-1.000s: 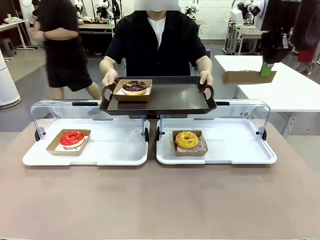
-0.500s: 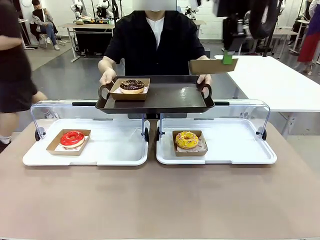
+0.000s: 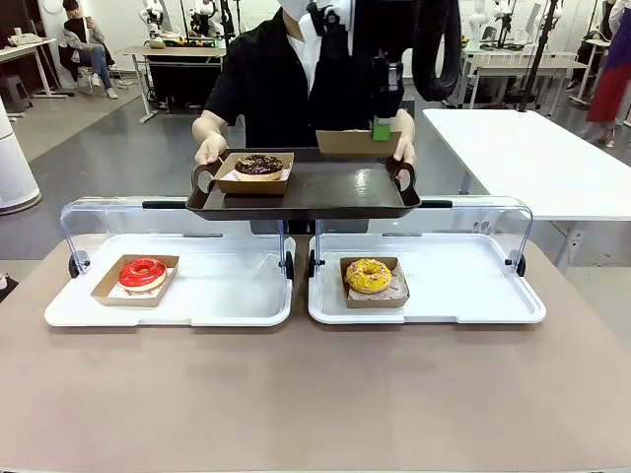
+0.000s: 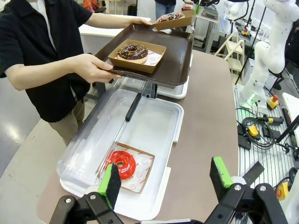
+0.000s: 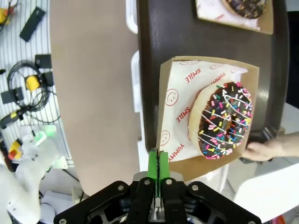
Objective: Provide the desired donut to the person.
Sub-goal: Place the picked Paper togo box onto the Handle tray extended by the person.
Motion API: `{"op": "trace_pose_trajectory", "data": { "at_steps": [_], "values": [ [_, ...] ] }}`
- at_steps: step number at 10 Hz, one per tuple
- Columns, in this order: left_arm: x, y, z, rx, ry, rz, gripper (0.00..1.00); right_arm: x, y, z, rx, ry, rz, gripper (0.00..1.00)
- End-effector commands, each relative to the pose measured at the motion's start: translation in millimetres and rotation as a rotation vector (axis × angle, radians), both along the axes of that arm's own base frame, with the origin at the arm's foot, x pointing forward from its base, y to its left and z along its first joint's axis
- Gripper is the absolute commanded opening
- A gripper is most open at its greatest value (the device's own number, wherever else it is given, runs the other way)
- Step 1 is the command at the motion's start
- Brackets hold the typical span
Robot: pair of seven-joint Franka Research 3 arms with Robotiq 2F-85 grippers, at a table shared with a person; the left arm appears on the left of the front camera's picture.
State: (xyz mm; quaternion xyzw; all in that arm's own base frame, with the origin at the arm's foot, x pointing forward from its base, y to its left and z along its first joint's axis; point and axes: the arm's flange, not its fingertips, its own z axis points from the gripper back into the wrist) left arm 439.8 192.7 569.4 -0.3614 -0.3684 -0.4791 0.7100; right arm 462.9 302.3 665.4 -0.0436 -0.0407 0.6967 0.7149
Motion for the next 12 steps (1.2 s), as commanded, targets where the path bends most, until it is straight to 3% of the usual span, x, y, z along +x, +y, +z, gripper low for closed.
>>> {"op": "trace_pose_trajectory", "data": {
  "at_steps": [1,10,12],
  "values": [
    [-0.8,0.3,1.1,0.000,-0.006,-0.001,1.00,11.4,10.0,-4.1,-0.010,-0.040,-0.033,0.01],
    [-0.8,0.3,1.1,0.000,-0.006,-0.001,1.00,12.8,9.2,-13.8,0.009,-0.007,-0.020,0.01],
    [-0.8,0.3,1.1,0.000,-0.006,-0.001,1.00,22.2,5.7,-29.7,0.007,-0.036,-0.028,0.01]
  ]
}}
